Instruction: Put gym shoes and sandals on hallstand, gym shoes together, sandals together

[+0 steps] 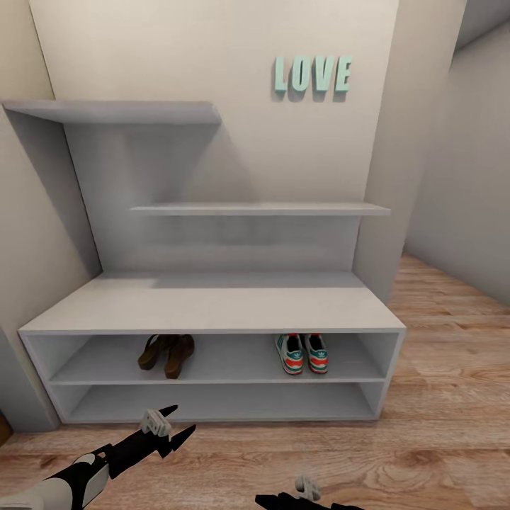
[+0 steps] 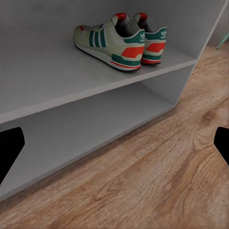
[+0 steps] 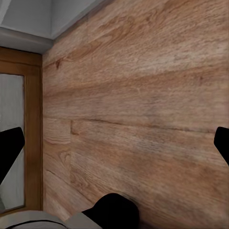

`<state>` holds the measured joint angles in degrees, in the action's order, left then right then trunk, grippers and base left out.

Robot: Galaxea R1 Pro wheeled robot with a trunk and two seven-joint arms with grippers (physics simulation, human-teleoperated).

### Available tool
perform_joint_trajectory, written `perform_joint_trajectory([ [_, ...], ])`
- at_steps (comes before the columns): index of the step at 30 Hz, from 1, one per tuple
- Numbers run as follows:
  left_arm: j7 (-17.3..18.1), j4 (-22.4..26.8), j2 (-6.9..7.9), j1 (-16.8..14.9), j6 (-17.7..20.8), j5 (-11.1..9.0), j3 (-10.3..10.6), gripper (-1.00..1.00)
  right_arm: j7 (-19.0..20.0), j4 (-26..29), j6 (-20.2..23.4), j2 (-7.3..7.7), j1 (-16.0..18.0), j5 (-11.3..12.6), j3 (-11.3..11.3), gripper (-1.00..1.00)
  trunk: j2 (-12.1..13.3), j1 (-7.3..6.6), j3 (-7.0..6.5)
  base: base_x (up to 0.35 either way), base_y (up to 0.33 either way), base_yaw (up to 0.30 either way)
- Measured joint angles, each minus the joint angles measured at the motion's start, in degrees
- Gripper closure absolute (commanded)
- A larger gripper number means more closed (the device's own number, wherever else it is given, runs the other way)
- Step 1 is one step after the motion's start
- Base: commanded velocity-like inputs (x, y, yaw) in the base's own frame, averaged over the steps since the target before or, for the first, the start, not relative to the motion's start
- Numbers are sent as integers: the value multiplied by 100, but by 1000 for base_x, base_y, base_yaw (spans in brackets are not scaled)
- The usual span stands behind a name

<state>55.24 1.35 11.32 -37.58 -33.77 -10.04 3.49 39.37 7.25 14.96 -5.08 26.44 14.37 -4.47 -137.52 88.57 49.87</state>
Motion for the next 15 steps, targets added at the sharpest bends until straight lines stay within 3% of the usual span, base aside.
perform_joint_trajectory([
  [13, 2, 0, 0, 0, 2, 2, -1, -100, 7, -10, -8, 0, 0, 115, -69, -100, 0, 0, 0, 0, 0, 0],
  [15, 3, 0, 0, 0, 2, 2, 0, -100, 7, -10, -120, 0, 0, 396, -301, -100, 0, 0, 0, 0, 0, 0],
])
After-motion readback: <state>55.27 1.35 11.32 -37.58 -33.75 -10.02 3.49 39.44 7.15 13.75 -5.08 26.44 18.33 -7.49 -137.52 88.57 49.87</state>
